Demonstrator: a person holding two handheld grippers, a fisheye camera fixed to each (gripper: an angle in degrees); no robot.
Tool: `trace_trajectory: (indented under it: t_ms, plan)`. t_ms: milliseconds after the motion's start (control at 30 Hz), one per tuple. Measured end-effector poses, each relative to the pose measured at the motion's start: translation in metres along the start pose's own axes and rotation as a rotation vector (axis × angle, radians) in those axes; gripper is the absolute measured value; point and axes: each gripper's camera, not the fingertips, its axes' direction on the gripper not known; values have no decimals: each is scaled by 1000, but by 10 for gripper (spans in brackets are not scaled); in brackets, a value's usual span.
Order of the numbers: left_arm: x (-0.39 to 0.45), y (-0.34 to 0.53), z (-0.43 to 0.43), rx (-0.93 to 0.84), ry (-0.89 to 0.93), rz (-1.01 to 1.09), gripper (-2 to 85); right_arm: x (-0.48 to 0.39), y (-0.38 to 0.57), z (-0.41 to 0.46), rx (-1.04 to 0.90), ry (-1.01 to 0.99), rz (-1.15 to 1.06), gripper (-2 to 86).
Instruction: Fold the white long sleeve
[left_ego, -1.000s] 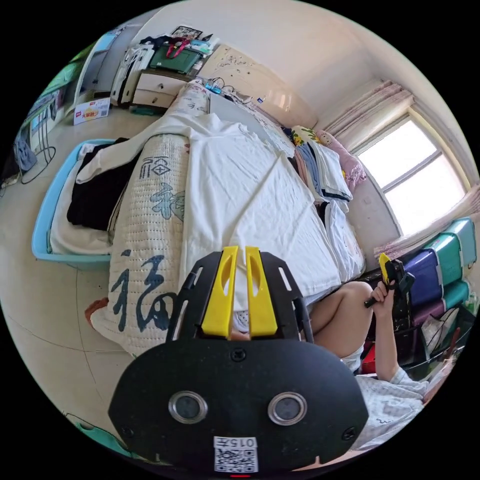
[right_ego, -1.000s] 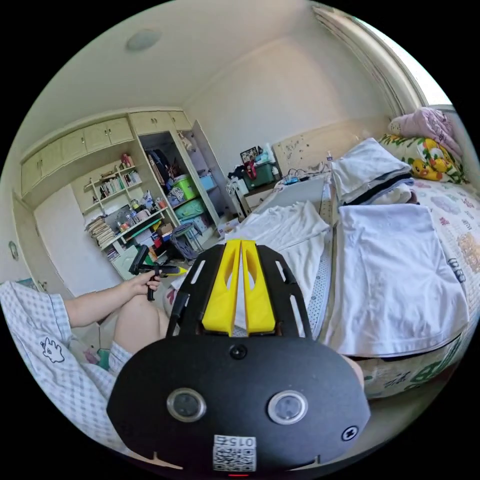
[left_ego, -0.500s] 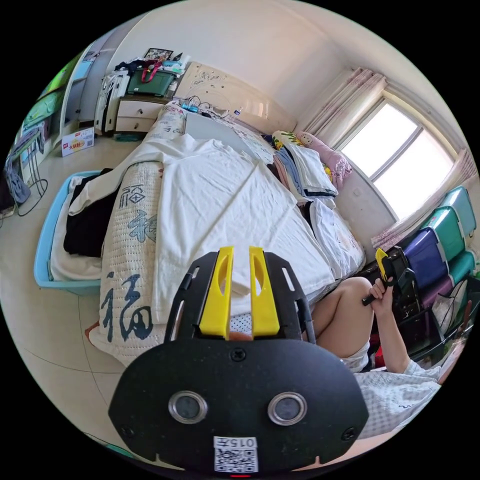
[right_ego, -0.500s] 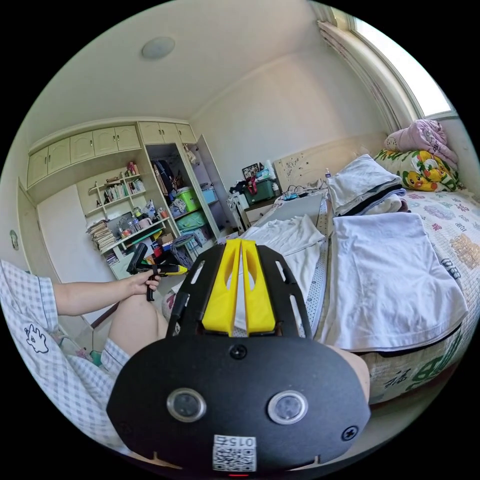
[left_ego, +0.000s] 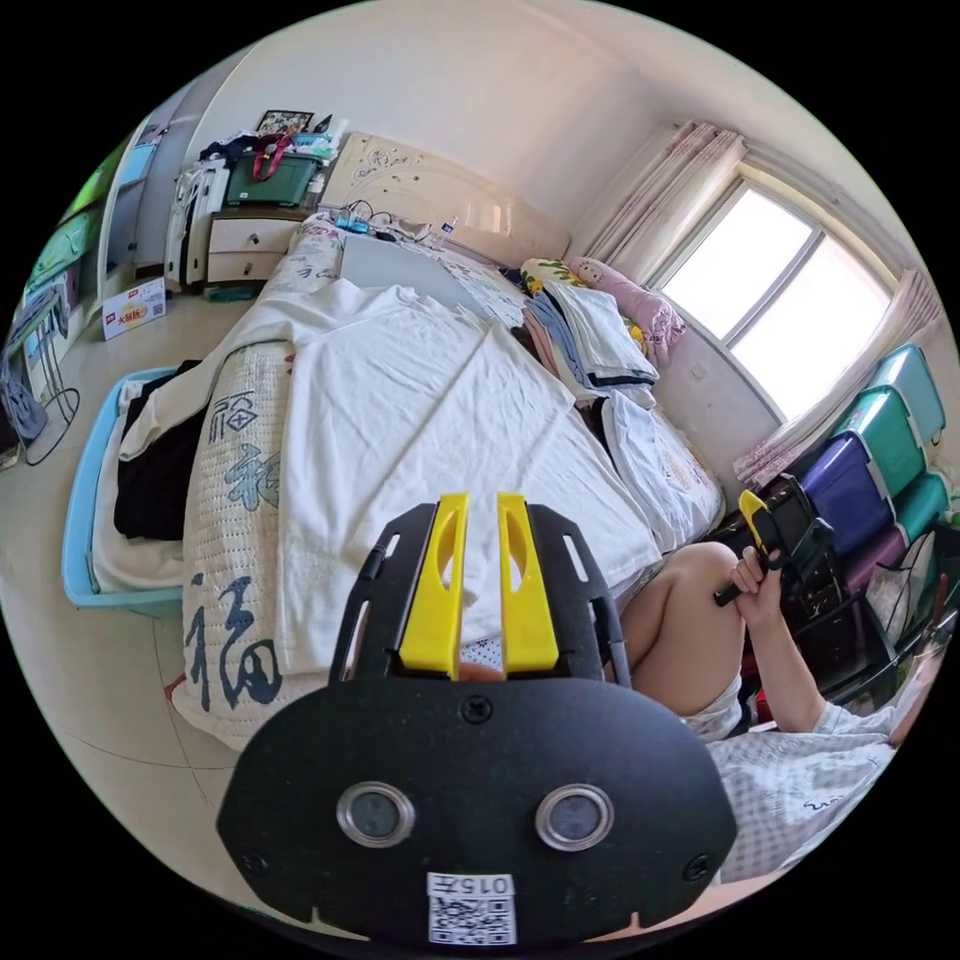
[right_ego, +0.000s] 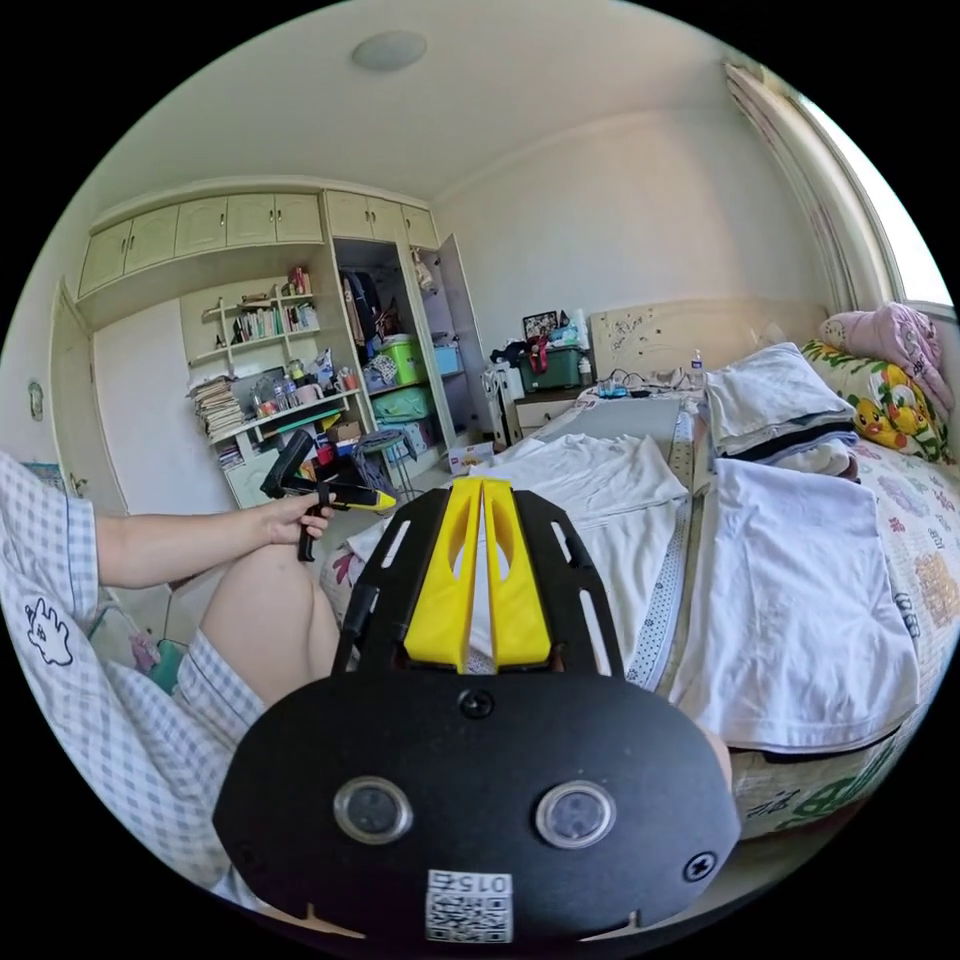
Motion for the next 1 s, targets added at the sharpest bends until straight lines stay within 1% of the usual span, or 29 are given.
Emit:
trace_trajectory:
  t_ms: [167, 333, 433, 500, 533, 567, 600, 700, 767, 867, 1000]
  plan:
    - [-10, -5, -14, 99, 78, -16, 54, -22, -47, 26, -14, -57, -15, -5]
    - [-31, -11, -27, 204, 160, -117, 55, -56, -97, 66, -73, -96, -78, -5]
    - [-56, -9, -40, 332, 316, -264, 64, -76, -133, 93, -125, -139, -100, -5]
    - [-84, 3, -55, 500, 512, -413, 72, -84, -164, 117, -184, -168, -90, -5]
    - [-90, 7, -59, 543, 539, -445, 75, -85, -172, 124, -200, -167, -85, -5]
    - [-102, 13, -69, 600, 543, -503, 83, -87, -189, 139, -230, -158, -76, -5]
    - [-113, 18, -80, 628, 493, -544, 91, -88, -205, 154, -252, -143, -75, -5]
    - [-139, 25, -103, 670, 357, -629, 114, -94, -247, 200, -292, -112, -119, -5]
    - [-156, 28, -109, 683, 302, -695, 122, -98, -273, 234, -332, -85, -151, -5]
    - [-186, 26, -106, 668, 247, -804, 130, -105, -314, 299, -443, -70, -186, -5]
    - [-228, 2, -78, 618, 212, -916, 131, -112, -348, 390, -618, -128, -195, -5]
